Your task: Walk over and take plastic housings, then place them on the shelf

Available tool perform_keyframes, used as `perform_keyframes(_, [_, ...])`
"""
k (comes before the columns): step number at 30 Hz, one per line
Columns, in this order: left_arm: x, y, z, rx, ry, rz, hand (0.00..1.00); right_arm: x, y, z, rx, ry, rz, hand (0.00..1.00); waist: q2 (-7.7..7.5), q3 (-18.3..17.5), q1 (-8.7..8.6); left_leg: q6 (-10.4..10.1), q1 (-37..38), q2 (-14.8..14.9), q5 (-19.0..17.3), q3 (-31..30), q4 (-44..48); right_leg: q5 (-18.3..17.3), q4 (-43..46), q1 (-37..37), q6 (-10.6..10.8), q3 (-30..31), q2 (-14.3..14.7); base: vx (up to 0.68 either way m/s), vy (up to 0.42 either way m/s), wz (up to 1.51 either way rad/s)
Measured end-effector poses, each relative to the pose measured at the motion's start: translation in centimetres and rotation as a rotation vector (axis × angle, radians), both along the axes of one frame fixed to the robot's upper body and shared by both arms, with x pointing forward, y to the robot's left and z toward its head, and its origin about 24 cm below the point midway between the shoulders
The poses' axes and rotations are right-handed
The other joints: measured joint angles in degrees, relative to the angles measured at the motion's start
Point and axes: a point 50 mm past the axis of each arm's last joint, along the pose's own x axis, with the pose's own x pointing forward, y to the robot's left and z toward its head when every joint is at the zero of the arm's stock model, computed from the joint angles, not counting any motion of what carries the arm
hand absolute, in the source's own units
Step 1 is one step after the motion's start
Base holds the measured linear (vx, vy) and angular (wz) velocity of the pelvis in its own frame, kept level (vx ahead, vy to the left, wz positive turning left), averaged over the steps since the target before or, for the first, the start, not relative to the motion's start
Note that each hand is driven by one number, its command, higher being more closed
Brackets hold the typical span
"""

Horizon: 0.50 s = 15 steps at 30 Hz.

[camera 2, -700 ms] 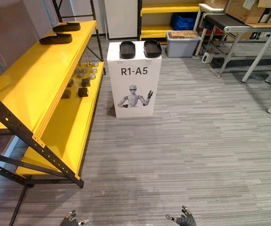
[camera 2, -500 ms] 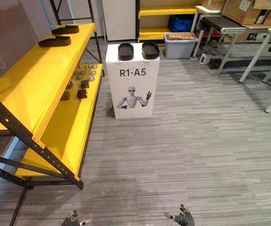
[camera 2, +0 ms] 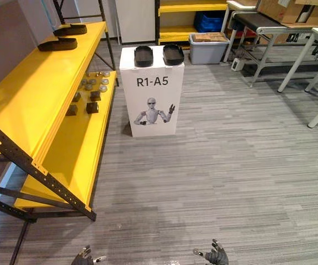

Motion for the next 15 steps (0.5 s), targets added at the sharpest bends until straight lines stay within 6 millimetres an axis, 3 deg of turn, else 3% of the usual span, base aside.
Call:
perform_keyframes(5, [1.0, 0.4, 0.8, -0.001, -0.063, 0.039, 0.0, 1.5, -0.2, 0.5, 0.002, -0.04, -0.005, 0.0, 0.61, 0.8, 0.79, 0.59, -4.09, 1.25, -5.11, 2.28, 8.05, -0.13, 1.44, -2.29, 0.18, 2.7, 0.26, -0.03, -0.007, -0.29])
perform_keyframes(7, [1.8, 0.5, 1.3, 0.004, -0.103, 0.047, 0.0, 2.6, -0.8, 1.1, -0.019, -0.073, 0.004, 0.0, 1.73, 2.31, 0.73, 0.85, -6.74, 1.88, -8.63, 2.98, 12.79, -4.13, 7.96, -6.1, 1.55, 3.15, 0.27, -0.02, 0.006, -0.19])
perform_keyframes(9, [2.1, 0.6, 1.6, 0.01, -0.122, 0.047, 0.0, 2.7, -1.2, 1.4, -0.03, -0.08, 0.0, 0.0, 1.82, 3.34, 0.74, 1.44, -6.89, 1.78, -10.63, 2.93, 14.92, -7.86, 15.99, -8.94, 3.21, 2.67, -0.14, 0.02, 0.011, -0.03])
perform_keyframes(11, [2.2, 0.9, 1.7, 0.012, -0.131, 0.067, 0.0, 3.4, -1.1, 1.7, -0.03, -0.101, 0.0, 0.0, 2.05, 4.62, 0.6, 2.35, -5.59, 1.94, -12.52, 2.48, 15.94, -9.46, 36.35, -18.01, 4.59, -3.52, -1.69, 0.08, 0.047, 0.05])
perform_keyframes(13, [2.5, 0.8, 1.8, 0.012, -0.136, 0.058, 0.0, 3.2, -1.1, 1.6, -0.029, -0.091, 0.0, 0.0, 1.52, 5.58, 0.08, 2.58, -3.07, 1.45, -13.71, 1.42, 15.65, -10.19, 44.28, -21.43, 3.99, -9.93, -5.14, 0.22, 0.039, 0.28])
perform_keyframes(15, [2.7, 0.8, 1.9, 0.016, -0.137, 0.051, 0.0, 3.5, -1.1, 1.7, -0.036, -0.094, 0.016, 0.0, 1.87, 6.11, -0.03, 2.43, -0.89, 1.68, -14.16, 0.64, 15.08, -11.27, 42.26, -24.04, 3.7, -14.41, -7.11, 0.36, -0.02, 0.29])
